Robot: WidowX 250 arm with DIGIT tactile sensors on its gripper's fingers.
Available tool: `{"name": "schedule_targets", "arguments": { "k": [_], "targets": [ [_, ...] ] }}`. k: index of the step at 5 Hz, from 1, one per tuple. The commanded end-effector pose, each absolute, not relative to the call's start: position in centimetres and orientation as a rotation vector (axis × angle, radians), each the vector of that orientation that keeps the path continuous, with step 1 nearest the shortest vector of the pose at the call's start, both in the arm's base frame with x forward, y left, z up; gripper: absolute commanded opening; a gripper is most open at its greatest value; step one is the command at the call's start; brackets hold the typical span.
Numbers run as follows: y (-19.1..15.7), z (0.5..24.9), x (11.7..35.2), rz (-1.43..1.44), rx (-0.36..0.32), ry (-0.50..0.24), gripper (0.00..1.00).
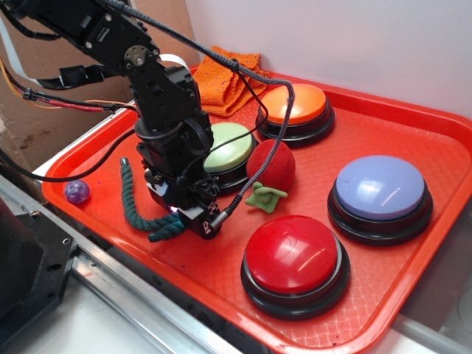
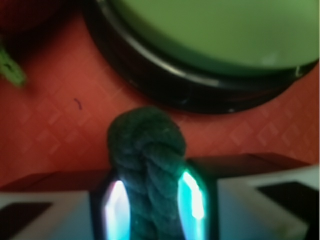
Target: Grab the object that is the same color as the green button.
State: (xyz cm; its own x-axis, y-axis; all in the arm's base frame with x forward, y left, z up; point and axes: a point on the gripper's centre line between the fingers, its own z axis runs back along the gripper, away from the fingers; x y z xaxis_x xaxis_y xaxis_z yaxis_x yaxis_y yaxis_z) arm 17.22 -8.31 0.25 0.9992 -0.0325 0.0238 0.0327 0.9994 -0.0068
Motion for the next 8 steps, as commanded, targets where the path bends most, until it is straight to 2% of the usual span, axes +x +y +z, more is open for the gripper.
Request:
{"name": "schedule_targets", "arguments": {
  "k": [1,2,3,4,6,8],
  "targets": [
    [-8.2,2.4,16.7,0.019,0.046,-0.045,0.00],
    [-7.7,3.9,17.3,0.049,0.061,-0.059,0.00],
    [-6.8,7.4,17.1,0.098,0.054,-0.044,0.00],
    [-5.1,11.4,17.9,0.126,0.009,-0.039,0.00],
    [-2.4,17.3,19.4,0.198,-0.015,-0.072,0.00],
    [-1.3,20.6,20.5,0.204,-0.020,-0.125,0.00]
  ]
}}
